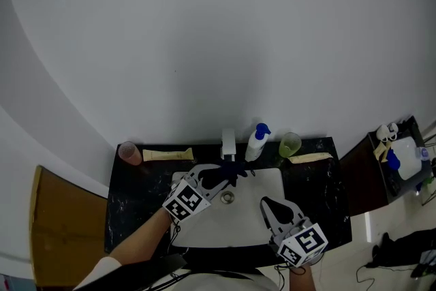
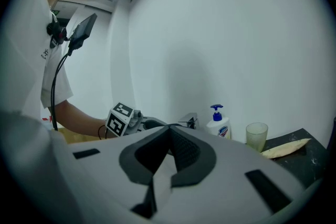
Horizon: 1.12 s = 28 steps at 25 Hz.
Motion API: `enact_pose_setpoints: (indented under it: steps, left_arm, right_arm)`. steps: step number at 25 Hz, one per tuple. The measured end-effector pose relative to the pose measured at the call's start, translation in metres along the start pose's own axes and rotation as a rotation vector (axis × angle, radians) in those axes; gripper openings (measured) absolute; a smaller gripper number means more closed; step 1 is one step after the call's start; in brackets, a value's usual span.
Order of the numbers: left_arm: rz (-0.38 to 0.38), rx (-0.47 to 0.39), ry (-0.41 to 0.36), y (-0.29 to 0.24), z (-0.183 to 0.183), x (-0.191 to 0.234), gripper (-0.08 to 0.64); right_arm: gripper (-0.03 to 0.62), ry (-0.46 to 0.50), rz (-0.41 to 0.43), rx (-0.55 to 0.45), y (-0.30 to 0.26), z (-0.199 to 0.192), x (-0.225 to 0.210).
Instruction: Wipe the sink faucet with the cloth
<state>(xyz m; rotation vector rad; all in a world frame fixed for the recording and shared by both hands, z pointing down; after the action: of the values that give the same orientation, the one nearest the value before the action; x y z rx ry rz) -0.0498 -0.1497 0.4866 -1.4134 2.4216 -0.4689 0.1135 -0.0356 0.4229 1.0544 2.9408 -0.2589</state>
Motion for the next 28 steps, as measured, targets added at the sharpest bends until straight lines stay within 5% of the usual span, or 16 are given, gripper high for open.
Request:
enact_pose_setpoints:
  steps: [6, 11, 19, 25, 28]
  left_arm:
    - [0.126, 0.037, 0.144, -0.022, 0.002, 0.047, 0.114]
    - [0.15, 0.056, 0.128, -0.038, 0.011, 0.065, 0.115]
    - [0.053, -0.016, 0.091, -0.005, 0.004, 0.006, 0.115]
    - [0.169, 0.027, 0.185, -0.014, -0.003, 0.039, 0.115]
    - [0.201, 0.062, 0.148, -0.03, 0.009, 0.063, 0.115]
  right_arm:
    - [0.006, 0.003, -0.006, -0.001, 0.003, 0.001, -0.001]
    - [0.006, -0.003, -0.01, 0.009, 0.008, -0.003, 0.005]
    - [0.006, -0.009, -0.011, 0.003, 0.015, -0.007, 0.005]
    - [0.006, 0.0, -0.005, -0.001, 0.016, -0.005, 0.005]
    - [0.006, 0.003, -0.008, 0.005, 0.015, -0.004, 0.004]
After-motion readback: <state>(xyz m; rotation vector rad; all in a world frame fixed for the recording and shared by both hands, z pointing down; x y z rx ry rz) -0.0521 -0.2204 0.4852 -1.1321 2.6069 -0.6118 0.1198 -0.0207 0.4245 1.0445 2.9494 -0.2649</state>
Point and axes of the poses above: the fingertips, and each gripper's own axes: y backward along the fingers, x to its left, z out of its top, the point moved 6 cm from there along y, backward along the fingers, and after that the axes turned 7 degrees about y, right-handed, at the moved point
